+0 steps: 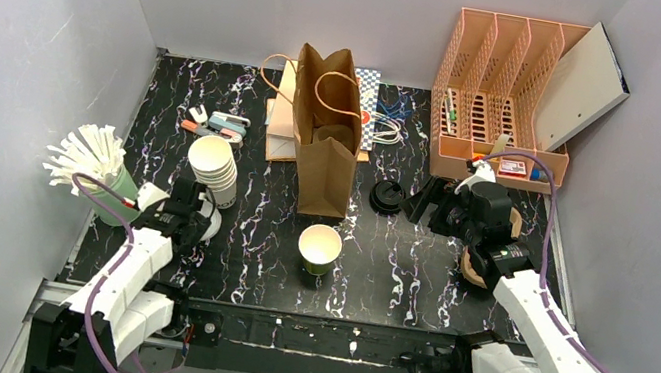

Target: Pack the takeout coffee

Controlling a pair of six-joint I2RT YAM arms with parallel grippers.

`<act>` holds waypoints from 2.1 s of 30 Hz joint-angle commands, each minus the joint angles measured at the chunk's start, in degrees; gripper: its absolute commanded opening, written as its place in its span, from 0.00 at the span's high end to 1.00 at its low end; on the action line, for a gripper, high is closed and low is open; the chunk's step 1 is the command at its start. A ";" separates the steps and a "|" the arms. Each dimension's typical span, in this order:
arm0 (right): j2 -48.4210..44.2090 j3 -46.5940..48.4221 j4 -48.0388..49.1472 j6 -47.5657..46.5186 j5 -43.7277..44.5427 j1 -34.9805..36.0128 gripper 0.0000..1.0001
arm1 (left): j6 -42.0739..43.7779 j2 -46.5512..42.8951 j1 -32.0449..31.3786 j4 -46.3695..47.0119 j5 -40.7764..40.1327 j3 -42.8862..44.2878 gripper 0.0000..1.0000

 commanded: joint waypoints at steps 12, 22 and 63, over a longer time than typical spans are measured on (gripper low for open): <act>-0.76 1.62 0.61 0.13 0.12 0.34 0.04 | -3.07 -1.14 0.44 -4.10 0.07 -2.30 0.65; -1.18 1.76 0.50 0.48 -1.15 0.36 0.05 | 2.23 -4.31 0.44 -2.13 5.62 -2.83 0.79; -1.75 3.29 -0.18 1.00 -3.00 0.32 0.04 | -2.04 -5.43 0.26 -2.87 -0.29 0.78 0.46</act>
